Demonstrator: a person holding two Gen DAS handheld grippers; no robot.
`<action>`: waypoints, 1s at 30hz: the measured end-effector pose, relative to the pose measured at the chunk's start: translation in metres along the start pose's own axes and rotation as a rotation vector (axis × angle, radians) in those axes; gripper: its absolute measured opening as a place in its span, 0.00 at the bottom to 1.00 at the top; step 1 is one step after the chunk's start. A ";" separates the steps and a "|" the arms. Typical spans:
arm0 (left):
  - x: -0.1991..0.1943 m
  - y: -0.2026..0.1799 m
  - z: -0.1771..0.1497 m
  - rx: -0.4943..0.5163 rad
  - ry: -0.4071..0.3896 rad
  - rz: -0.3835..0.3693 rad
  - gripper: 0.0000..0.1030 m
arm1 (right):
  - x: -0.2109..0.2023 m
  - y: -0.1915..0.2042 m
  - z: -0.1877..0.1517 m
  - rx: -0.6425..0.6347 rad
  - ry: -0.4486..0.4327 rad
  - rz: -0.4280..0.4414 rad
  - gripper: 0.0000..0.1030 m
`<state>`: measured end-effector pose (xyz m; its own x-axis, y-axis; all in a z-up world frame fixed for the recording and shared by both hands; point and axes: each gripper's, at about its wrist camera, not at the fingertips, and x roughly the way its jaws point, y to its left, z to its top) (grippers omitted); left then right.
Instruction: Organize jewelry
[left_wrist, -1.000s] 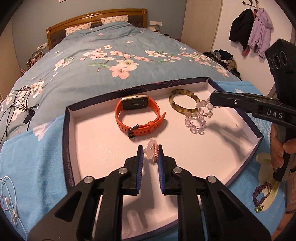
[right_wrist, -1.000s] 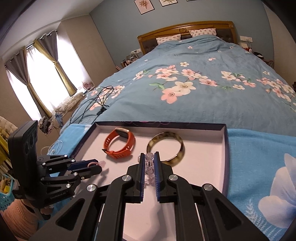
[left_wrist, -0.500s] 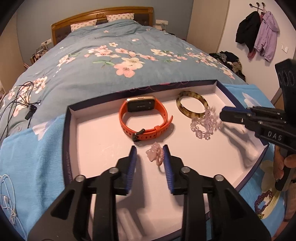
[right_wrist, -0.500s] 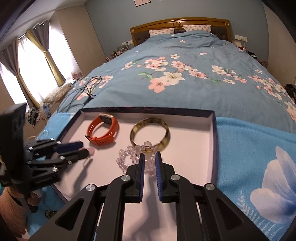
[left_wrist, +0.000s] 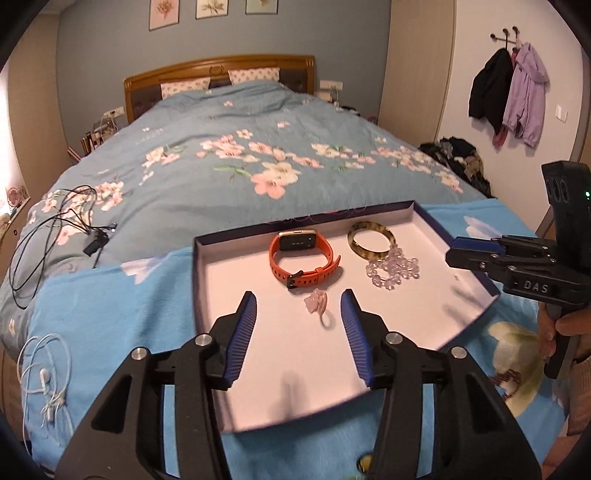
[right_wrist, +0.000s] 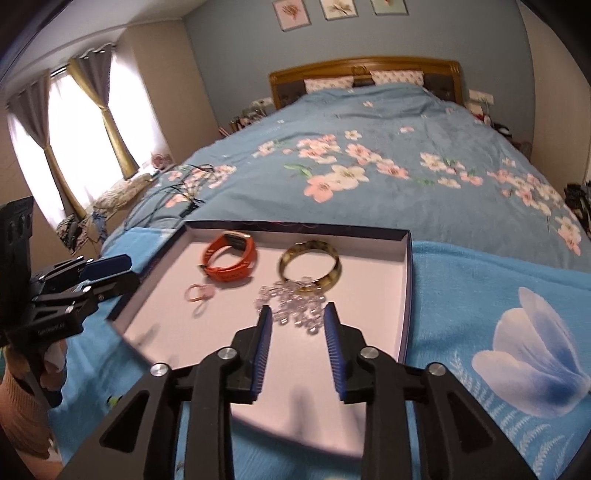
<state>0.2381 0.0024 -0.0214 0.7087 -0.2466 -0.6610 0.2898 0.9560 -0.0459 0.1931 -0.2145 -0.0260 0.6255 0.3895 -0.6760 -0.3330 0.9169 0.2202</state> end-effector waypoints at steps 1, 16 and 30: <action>-0.008 0.000 -0.004 0.001 -0.008 -0.009 0.47 | -0.006 0.004 -0.002 -0.015 -0.007 0.006 0.28; -0.058 -0.016 -0.078 0.041 0.015 -0.041 0.49 | -0.059 0.023 -0.064 -0.085 0.016 0.042 0.30; -0.065 -0.027 -0.118 0.078 0.072 -0.071 0.51 | -0.061 0.024 -0.106 -0.044 0.077 0.054 0.30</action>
<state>0.1085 0.0109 -0.0656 0.6376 -0.2989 -0.7100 0.3889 0.9205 -0.0382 0.0722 -0.2260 -0.0538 0.5502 0.4287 -0.7166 -0.3962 0.8894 0.2279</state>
